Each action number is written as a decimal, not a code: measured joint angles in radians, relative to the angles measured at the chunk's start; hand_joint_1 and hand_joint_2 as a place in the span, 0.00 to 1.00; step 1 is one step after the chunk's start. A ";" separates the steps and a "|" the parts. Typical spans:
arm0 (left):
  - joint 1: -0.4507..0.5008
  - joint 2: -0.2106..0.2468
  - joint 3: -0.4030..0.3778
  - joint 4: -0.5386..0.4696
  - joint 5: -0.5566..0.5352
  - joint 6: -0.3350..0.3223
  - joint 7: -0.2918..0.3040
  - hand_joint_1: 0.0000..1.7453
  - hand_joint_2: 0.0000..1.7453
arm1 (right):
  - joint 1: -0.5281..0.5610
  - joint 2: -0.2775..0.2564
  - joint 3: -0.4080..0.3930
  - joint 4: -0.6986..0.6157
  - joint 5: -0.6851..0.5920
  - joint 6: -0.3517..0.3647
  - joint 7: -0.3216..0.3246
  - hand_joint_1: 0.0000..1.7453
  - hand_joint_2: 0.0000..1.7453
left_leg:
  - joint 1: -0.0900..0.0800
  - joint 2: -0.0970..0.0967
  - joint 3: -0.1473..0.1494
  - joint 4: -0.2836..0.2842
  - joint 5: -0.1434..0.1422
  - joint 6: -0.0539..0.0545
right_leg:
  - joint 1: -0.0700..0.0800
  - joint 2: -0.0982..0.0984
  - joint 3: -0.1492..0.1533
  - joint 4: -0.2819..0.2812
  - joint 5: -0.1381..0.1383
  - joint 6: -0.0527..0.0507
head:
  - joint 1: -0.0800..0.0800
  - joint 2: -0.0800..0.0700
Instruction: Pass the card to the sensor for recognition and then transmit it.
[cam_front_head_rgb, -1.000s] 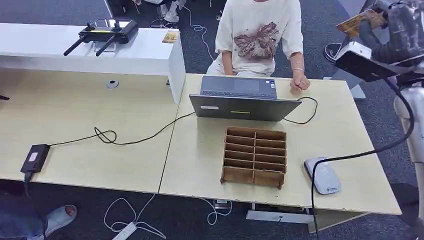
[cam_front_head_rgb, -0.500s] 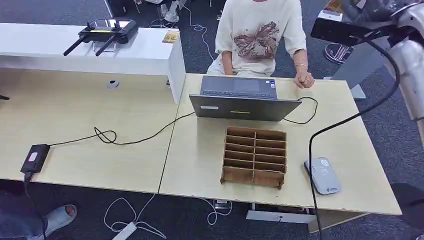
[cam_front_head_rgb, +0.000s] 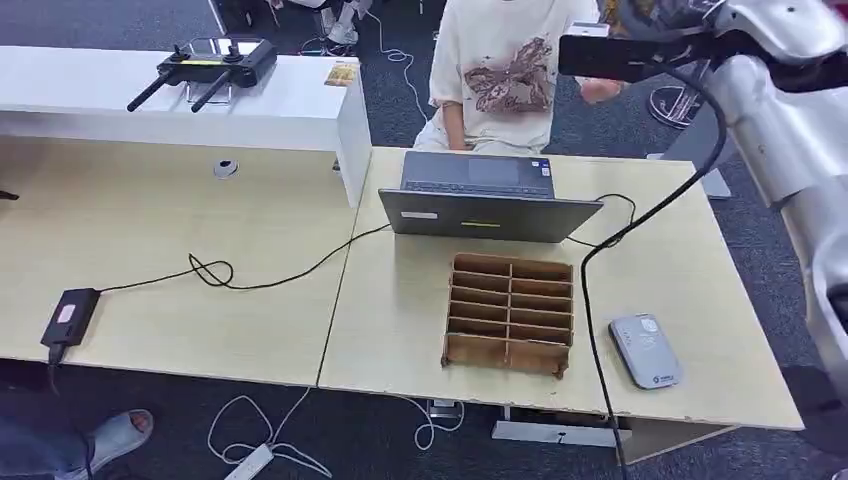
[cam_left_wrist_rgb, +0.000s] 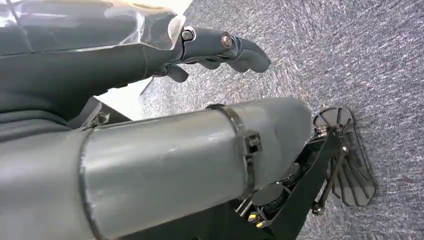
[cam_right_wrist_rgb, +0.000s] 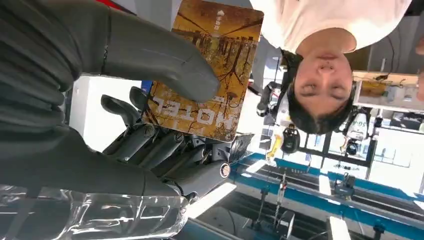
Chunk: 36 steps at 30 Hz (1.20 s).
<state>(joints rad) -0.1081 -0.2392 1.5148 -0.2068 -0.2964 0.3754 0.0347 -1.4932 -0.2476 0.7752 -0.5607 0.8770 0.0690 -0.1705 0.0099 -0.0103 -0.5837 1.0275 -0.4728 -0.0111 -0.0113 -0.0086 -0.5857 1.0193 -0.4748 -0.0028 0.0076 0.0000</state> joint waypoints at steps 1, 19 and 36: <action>0.000 0.000 0.000 0.000 0.000 0.000 0.000 0.00 0.00 | -0.002 0.002 0.002 0.004 0.000 0.000 0.000 1.00 1.00 | 0.000 0.000 0.000 0.000 0.000 0.000 | 0.000 0.000 0.000 0.000 0.000 0.000 | 0.000 0.000; 0.001 0.001 0.001 0.000 0.022 -0.007 -0.015 0.00 0.00 | -0.011 0.087 0.028 0.158 0.008 0.062 0.100 1.00 1.00 | 0.000 0.000 0.000 0.000 0.000 0.000 | 0.001 0.001 0.000 0.000 0.000 -0.001 | 0.000 0.000; 0.001 -0.001 0.008 0.000 0.036 0.002 -0.021 0.00 0.00 | -0.010 0.103 0.029 0.204 -0.033 0.030 0.132 0.00 1.00 | 0.000 0.000 0.000 0.000 0.000 0.000 | 0.001 0.001 0.000 0.000 0.000 -0.001 | 0.000 0.000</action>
<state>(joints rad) -0.1072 -0.2403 1.5229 -0.2068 -0.2605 0.3777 0.0137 -1.5029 -0.1446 0.8041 -0.3563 0.8438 0.0992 -0.0385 0.0102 -0.0098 -0.5833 1.0275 -0.4729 -0.0113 -0.0107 -0.0077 -0.5861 1.0192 -0.4744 -0.0033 0.0076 0.0000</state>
